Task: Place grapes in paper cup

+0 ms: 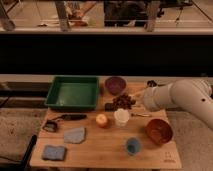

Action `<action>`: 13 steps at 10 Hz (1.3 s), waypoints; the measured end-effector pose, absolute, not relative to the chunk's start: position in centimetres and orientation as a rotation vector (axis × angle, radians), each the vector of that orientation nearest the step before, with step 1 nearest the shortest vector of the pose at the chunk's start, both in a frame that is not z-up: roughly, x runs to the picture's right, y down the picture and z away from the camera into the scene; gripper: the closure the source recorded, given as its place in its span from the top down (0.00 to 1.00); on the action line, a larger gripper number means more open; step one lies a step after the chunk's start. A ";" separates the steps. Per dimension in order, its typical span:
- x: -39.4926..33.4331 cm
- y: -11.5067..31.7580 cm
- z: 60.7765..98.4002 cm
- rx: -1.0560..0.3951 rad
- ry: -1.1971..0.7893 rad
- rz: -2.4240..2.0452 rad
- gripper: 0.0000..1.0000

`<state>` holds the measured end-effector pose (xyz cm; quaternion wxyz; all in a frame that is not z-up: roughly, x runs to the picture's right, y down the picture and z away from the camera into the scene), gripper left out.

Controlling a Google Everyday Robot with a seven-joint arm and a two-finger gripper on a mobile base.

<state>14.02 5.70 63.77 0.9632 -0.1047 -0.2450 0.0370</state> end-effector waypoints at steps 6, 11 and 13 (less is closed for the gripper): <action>14.6 6.3 64.5 -0.225 -0.421 0.017 0.05; 16.3 6.6 65.1 -0.242 -0.396 0.032 0.05; 16.1 6.8 65.4 -0.255 -0.387 0.014 0.05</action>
